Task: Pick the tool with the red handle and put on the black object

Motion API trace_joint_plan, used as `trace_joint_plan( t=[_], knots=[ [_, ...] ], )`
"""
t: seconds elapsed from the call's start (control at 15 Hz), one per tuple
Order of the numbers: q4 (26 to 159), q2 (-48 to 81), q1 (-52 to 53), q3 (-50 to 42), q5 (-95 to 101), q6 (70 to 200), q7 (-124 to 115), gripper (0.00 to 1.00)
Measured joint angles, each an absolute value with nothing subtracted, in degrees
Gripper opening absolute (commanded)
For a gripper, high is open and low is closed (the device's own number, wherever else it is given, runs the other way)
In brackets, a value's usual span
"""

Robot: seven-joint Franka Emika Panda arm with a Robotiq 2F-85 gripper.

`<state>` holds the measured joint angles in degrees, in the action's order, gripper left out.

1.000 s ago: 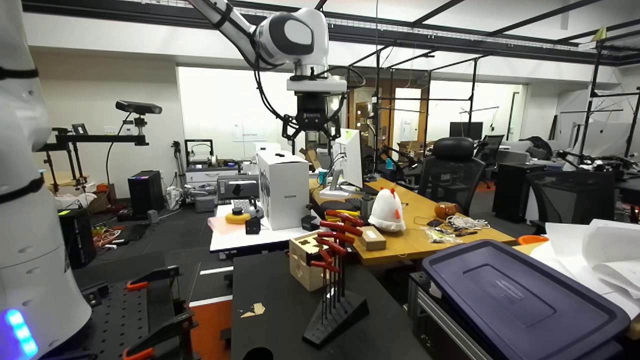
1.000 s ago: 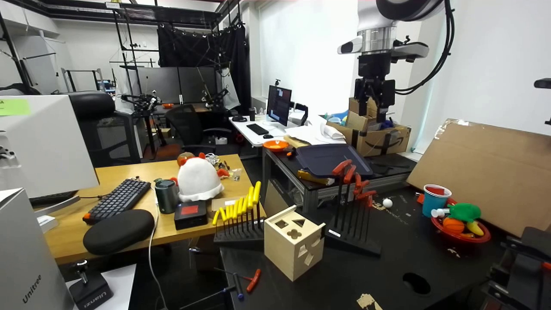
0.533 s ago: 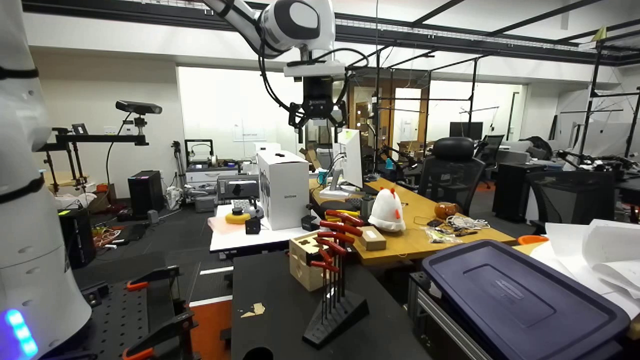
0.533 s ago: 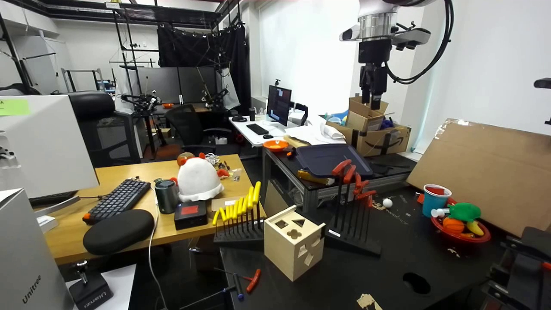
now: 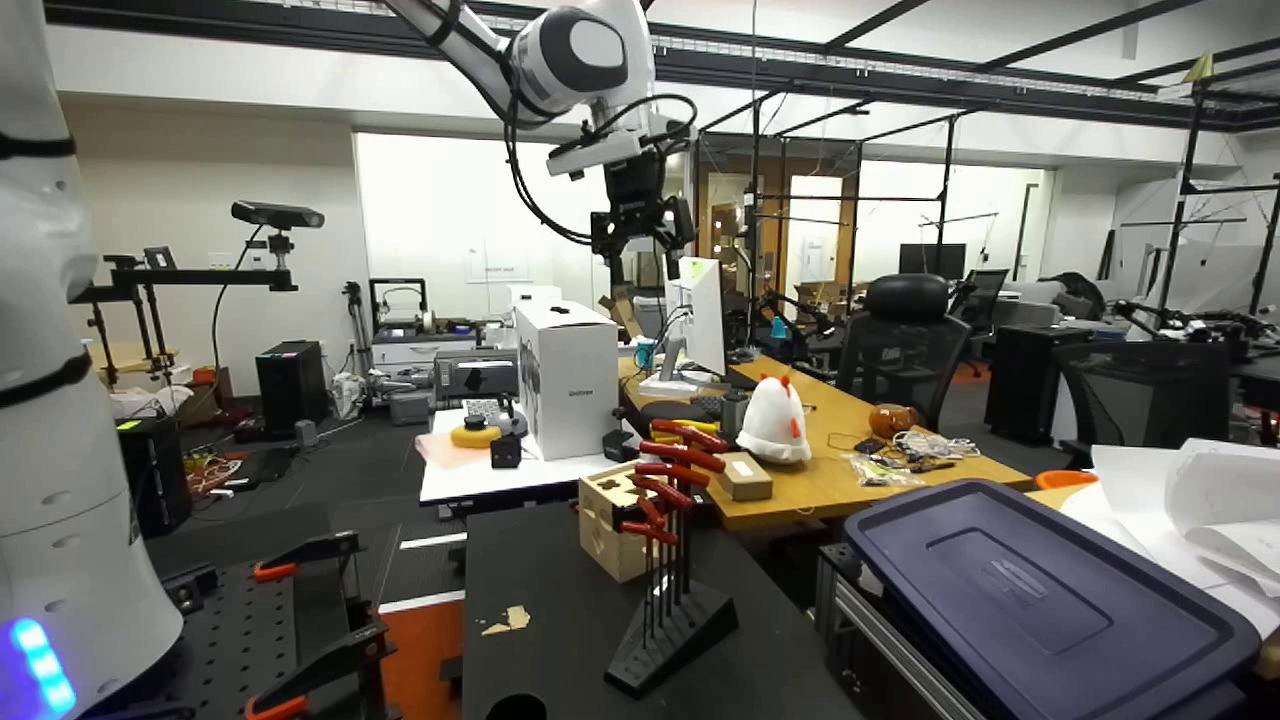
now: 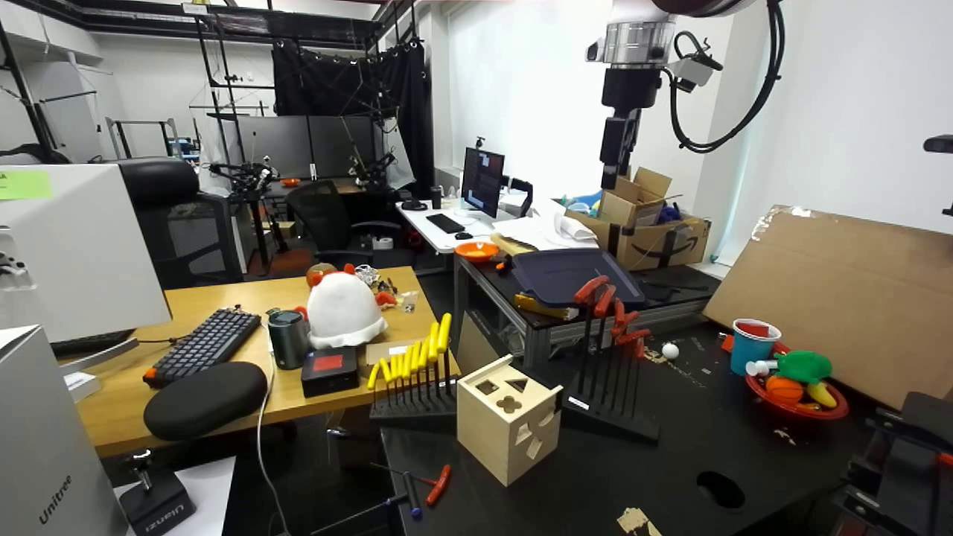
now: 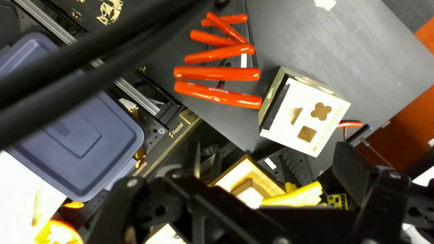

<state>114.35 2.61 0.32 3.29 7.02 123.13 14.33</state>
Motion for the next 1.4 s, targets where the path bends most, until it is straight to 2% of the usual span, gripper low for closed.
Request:
trace_joint_plan(
  t=[0.67, 1.4],
  knots=[
    [118.6, 2.2, 0.9, 3.2, 11.5, 132.3, -1.6, 1.00],
    [119.2, 2.1, 1.1, 3.2, 13.3, 132.7, -6.9, 1.00]
  ],
)
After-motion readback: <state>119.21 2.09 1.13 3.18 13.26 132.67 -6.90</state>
